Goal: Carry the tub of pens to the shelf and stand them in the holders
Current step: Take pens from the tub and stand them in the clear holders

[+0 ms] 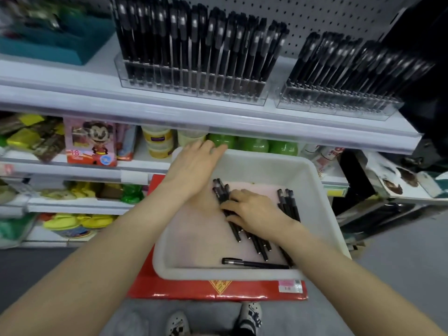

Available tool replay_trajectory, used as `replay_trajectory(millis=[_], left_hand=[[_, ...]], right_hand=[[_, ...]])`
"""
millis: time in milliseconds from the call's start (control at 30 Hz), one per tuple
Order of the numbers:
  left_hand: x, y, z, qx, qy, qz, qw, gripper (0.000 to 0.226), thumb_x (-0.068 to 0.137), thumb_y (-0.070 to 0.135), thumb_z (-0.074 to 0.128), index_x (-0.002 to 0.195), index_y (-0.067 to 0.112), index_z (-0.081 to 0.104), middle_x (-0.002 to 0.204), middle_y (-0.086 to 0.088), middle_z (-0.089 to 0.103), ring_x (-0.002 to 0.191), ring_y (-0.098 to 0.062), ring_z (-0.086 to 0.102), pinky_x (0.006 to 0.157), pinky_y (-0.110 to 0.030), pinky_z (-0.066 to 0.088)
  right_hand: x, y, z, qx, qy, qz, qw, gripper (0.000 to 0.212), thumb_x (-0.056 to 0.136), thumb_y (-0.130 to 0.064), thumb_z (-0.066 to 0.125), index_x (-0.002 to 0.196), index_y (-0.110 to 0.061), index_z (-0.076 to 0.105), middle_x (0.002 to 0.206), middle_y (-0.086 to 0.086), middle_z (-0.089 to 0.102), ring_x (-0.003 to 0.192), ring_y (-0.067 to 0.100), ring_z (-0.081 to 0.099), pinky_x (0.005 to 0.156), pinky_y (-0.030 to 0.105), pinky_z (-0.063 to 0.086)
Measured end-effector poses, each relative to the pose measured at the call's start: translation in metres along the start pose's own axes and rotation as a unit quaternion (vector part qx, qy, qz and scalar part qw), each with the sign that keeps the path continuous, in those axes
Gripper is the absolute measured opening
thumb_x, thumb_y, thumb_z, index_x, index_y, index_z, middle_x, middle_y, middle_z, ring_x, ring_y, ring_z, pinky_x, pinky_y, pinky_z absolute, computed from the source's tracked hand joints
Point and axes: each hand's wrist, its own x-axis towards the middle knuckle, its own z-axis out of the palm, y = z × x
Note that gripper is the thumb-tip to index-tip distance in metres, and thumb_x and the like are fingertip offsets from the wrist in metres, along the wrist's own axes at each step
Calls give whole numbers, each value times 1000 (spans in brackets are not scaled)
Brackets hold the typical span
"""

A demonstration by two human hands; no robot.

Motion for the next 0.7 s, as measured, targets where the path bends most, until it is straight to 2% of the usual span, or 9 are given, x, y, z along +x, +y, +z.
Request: replay_trajectory(millis=[67, 167, 233, 333, 433, 500, 567, 700], left_hand=[[1, 0, 0, 3, -3, 1, 1000, 67, 85, 6, 62, 146, 16, 36, 121, -12, 53, 112, -33, 48, 93, -43, 42], [1, 0, 2, 10, -2, 5, 1000, 68, 84, 7, 64, 146, 16, 36, 120, -13, 53, 110, -33, 49, 93, -44, 44], [1, -1, 2, 13, -3, 7, 1000, 68, 85, 8, 64, 146, 16, 35, 119, -13, 53, 109, -33, 49, 94, -43, 43], [1, -1, 4, 20, 2, 11, 1000, 70, 83, 9, 65, 146, 16, 35, 119, -13, 53, 109, -33, 49, 95, -44, 44], [0, 0, 2, 27, 1, 12, 1000, 71, 83, 9, 66, 146, 16, 34, 119, -12, 53, 110, -32, 49, 95, -44, 44], [-1, 1, 1, 33, -3, 11, 999, 70, 84, 9, 64, 147, 16, 33, 120, -12, 53, 111, -32, 49, 96, -44, 44], [-2, 2, 1, 36, -3, 9, 999, 69, 86, 9, 63, 147, 16, 33, 120, -13, 53, 111, -32, 48, 96, -43, 43], [-2, 4, -2, 38, -3, 3, 999, 70, 86, 9, 64, 148, 17, 32, 120, -12, 53, 112, -32, 48, 98, -42, 41]], right_hand=[[-4, 12, -6, -6, -17, 67, 998, 23, 93, -31, 57, 106, -19, 71, 104, 5, 61, 98, 29, 58, 76, 37, 49], [-13, 27, -17, -9, -29, 103, 994, 16, 88, -31, 61, 92, -23, 74, 94, 0, 63, 92, 23, 60, 74, 31, 45], [-17, 26, -21, 56, -65, 107, 991, 12, 82, -35, 69, 85, -24, 74, 83, -5, 64, 81, 16, 60, 72, 31, 48], [-20, 10, -27, 163, -149, 90, 971, 23, 75, -43, 77, 72, -21, 71, 69, -6, 66, 66, 8, 59, 69, 29, 50], [-23, -8, -28, 199, -247, 57, 947, 28, 69, -48, 81, 72, -23, 70, 64, -16, 63, 63, 2, 56, 69, 29, 52], [-24, -15, -25, 178, -281, 51, 942, 26, 67, -45, 83, 73, -24, 68, 63, -16, 59, 63, 2, 55, 69, 32, 53], [-22, -13, -22, 151, -267, 59, 950, 23, 69, -41, 82, 71, -24, 66, 64, -14, 58, 65, 6, 56, 68, 31, 52], [-15, 7, -22, 80, -155, 127, 977, 25, 75, -34, 69, 61, -20, 54, 66, -4, 59, 70, 21, 57, 63, 30, 46]])
